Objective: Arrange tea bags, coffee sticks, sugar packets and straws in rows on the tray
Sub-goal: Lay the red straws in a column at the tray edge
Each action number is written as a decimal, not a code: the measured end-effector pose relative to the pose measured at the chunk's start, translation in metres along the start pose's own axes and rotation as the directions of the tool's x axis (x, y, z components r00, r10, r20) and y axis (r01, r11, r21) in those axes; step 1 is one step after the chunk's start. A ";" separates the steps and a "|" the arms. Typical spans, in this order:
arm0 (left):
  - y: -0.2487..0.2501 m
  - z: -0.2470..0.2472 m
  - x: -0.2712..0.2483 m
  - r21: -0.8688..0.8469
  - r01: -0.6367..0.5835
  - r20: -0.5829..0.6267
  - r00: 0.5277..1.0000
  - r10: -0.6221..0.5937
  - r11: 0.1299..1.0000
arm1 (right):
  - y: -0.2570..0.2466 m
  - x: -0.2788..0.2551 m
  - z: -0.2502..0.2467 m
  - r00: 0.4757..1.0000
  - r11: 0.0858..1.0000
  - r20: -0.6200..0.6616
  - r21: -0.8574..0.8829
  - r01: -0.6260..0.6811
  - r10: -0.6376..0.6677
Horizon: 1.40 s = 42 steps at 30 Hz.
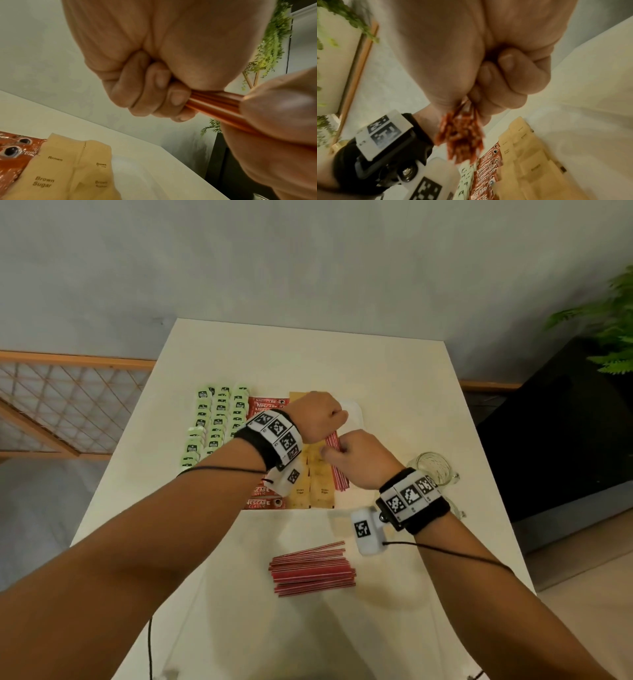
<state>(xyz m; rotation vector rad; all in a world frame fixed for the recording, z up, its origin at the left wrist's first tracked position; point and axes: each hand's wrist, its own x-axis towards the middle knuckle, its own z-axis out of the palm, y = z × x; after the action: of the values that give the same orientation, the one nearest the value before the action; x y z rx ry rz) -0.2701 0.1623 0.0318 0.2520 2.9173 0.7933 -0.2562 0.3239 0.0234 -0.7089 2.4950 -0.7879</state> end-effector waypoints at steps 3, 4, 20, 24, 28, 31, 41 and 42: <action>-0.005 0.001 0.017 0.026 0.078 -0.018 0.997 -0.077 0.997 | 0.006 0.019 -0.005 0.998 0.998 -0.009 0.033 -0.056 0.056; -0.007 0.000 0.021 0.012 0.110 -0.037 0.993 -0.110 0.994 | 0.009 0.026 -0.006 0.997 0.996 -0.014 0.046 -0.074 0.075; -0.043 0.016 0.063 0.200 0.235 0.089 0.962 -0.256 0.951 | 0.029 0.100 -0.003 0.937 0.929 -0.119 -0.139 -0.343 0.328; -0.042 0.021 0.072 0.210 0.216 0.118 0.963 -0.244 0.954 | 0.028 0.105 -0.001 0.946 0.942 -0.132 -0.126 -0.311 0.295; -0.045 0.026 0.080 0.232 0.207 0.146 0.959 -0.244 0.951 | 0.028 0.114 0.000 0.937 0.933 -0.152 -0.130 -0.335 0.315; -0.044 0.028 0.081 0.276 0.201 0.177 0.950 -0.256 0.940 | 0.029 0.118 0.001 0.940 0.931 -0.155 -0.161 -0.328 0.304; -0.051 0.026 0.076 0.216 0.135 0.183 0.967 -0.176 0.967 | 0.040 0.092 -0.003 0.978 0.911 -0.119 -0.360 -0.201 0.169; -0.050 0.026 0.075 0.200 0.118 0.169 0.974 -0.153 0.973 | 0.042 0.087 0.001 0.986 0.917 -0.108 -0.367 -0.156 0.125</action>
<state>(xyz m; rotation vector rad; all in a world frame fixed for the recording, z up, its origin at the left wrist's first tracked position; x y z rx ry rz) -0.3464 0.1465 -0.0210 0.1304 2.7981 0.4477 -0.3381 0.3030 -0.0244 -0.6177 2.7695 -0.2928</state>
